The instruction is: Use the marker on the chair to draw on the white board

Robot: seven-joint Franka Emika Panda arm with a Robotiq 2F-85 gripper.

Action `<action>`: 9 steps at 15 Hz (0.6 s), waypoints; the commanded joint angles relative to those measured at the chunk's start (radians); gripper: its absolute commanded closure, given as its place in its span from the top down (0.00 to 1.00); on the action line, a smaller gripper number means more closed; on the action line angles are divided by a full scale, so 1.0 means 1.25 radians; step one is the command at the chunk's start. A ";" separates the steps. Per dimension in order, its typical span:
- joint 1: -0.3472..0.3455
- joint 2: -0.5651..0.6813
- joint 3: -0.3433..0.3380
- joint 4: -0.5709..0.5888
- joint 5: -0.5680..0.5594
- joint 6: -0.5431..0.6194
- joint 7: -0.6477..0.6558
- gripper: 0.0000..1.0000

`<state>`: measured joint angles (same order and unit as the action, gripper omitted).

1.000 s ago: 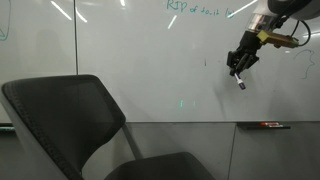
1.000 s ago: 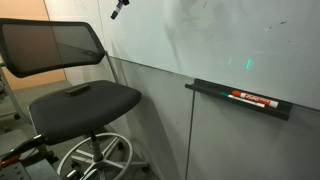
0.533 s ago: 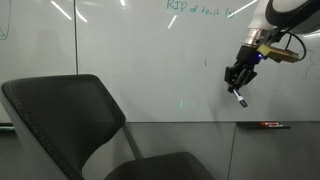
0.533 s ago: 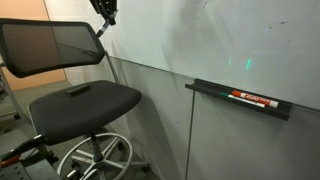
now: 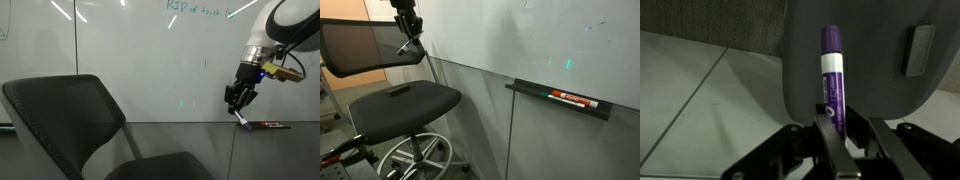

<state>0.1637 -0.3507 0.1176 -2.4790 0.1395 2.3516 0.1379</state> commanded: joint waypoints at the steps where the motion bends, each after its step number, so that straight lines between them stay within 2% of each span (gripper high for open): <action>1: 0.025 -0.001 0.006 -0.054 0.048 0.050 -0.040 0.08; 9: 0.080 0.046 0.022 -0.122 0.116 0.152 -0.091 0.08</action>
<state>0.2360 -0.3087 0.1401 -2.6064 0.2300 2.4795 0.0715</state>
